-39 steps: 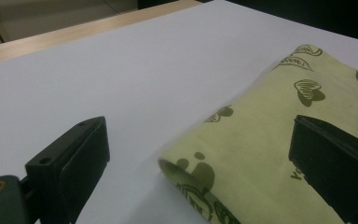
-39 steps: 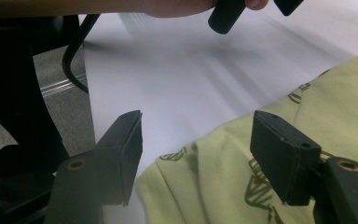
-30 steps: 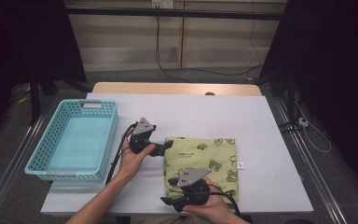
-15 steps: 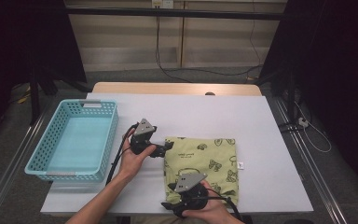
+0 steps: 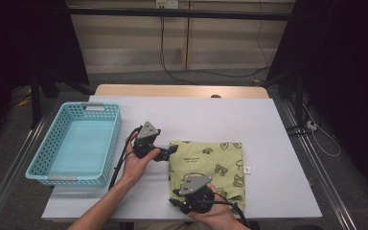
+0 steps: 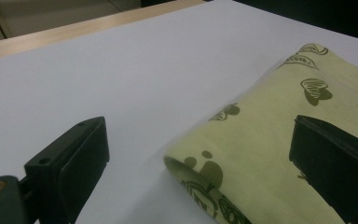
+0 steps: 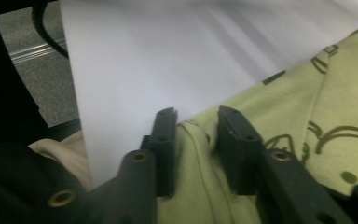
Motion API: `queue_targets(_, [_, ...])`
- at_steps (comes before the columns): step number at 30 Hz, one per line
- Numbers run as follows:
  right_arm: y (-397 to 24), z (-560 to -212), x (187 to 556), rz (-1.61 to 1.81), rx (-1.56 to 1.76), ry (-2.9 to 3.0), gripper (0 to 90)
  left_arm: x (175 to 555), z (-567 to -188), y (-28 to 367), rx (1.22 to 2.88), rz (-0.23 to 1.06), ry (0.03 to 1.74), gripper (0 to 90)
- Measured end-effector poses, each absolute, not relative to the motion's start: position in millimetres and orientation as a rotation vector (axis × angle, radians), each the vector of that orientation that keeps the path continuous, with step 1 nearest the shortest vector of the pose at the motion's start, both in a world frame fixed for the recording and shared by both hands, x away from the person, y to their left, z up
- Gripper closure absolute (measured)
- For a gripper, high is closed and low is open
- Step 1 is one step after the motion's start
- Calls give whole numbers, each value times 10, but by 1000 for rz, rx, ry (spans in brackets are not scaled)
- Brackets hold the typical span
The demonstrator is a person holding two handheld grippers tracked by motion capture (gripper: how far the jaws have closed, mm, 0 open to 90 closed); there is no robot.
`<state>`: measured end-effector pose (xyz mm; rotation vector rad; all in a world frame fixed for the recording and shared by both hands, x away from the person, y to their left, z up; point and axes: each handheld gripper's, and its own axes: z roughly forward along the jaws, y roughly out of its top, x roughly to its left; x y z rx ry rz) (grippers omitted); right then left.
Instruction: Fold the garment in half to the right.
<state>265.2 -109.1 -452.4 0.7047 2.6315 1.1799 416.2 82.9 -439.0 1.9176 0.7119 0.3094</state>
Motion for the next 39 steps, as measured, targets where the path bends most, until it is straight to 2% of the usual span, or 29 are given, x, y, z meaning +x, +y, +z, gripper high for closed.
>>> queue_targets(1, [-1114, -4533, 2692, 1199, 726, 2629, 766, 4163, -4387, 830, 1919, 310, 713, 48])
queue_targets(7, [-1135, -4532, 2705, 1199, 727, 2630, 808, 4150, -4359, 839, 1929, 328, 707, 48])
queue_targets(17, [-1165, -4560, 2715, 1250, 736, 2619, 815, 4190, -4437, 747, 1948, 291, 741, 60])
queue_targets(20, [-1165, -4558, 2706, 1268, 749, 2624, 815, 4240, -4476, 711, 2009, 264, 770, 160])
queue_targets(23, [-1164, -4556, 2705, 1265, 752, 2627, 815, 4263, -4467, 655, 2089, 320, 809, 240])
queue_targets(28, [-1169, -4555, 2717, 1265, 734, 2633, 815, 4348, -4481, 621, 2089, 251, 859, 389])
queue_targets(33, [-1181, -4560, 2727, 1261, 718, 2638, 814, 4348, -4543, 539, 2140, 306, 827, 375])
queue_targets(35, [-1177, -4558, 2721, 1265, 735, 2637, 814, 4345, -4561, 520, 2168, 322, 804, 407])
queue_targets(39, [-1173, -4561, 2719, 1265, 724, 2631, 814, 4365, -4596, 523, 2177, 295, 803, 423])
